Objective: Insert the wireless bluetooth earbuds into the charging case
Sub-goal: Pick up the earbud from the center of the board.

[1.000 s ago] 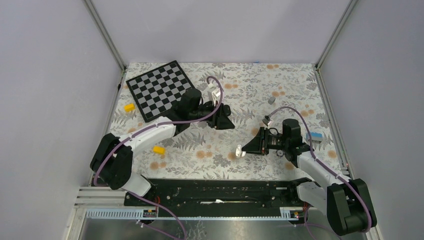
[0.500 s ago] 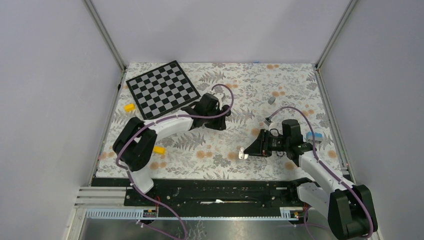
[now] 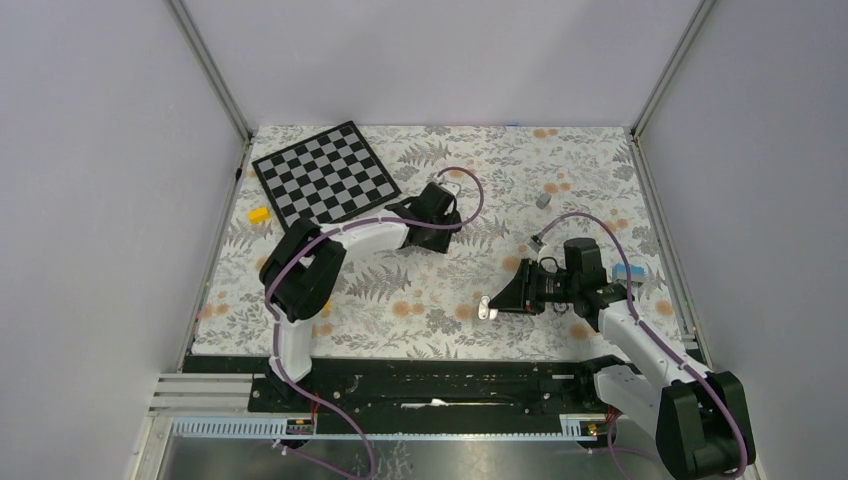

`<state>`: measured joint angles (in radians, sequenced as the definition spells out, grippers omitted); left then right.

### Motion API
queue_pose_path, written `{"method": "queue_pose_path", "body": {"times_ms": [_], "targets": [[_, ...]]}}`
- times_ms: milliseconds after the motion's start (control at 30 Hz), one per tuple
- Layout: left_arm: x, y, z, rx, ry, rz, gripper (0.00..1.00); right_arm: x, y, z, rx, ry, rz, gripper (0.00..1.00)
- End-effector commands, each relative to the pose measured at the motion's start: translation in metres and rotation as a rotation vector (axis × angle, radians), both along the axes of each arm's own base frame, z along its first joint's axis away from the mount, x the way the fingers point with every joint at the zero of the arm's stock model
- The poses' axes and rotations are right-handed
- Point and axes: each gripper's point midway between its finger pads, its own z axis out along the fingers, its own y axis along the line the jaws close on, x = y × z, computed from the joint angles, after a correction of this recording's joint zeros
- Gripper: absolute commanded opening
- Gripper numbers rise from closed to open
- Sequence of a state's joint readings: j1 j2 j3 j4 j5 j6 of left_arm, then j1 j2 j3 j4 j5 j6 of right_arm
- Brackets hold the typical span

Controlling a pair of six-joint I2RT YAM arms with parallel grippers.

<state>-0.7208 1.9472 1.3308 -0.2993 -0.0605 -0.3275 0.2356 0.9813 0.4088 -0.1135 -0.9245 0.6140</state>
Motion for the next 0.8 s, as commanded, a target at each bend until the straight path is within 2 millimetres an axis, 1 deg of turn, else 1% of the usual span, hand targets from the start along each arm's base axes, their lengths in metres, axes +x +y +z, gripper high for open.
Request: {"method": "queue_pose_path", "body": {"times_ms": [0, 167, 400, 667, 767], "targets": [[0.009, -0.003, -0.005, 0.024, -0.010, -0.013, 0.39, 0.008, 0.002, 0.014, 0.008, -0.059, 0.013, 0.00], [0.011, -0.003, -0.012, 0.037, -0.005, 0.001, 0.36, 0.008, 0.002, 0.013, 0.008, -0.059, 0.018, 0.00], [0.015, -0.001, -0.019, 0.073, -0.004, 0.003, 0.34, 0.006, 0.002, 0.011, 0.007, -0.061, 0.026, 0.00], [0.020, -0.002, -0.025, 0.097, -0.002, -0.008, 0.25, 0.007, 0.002, 0.011, 0.006, -0.062, 0.027, 0.00], [0.020, -0.001, -0.024, 0.104, -0.004, -0.015, 0.20, 0.008, 0.002, 0.010, 0.003, -0.060, 0.026, 0.00]]}}
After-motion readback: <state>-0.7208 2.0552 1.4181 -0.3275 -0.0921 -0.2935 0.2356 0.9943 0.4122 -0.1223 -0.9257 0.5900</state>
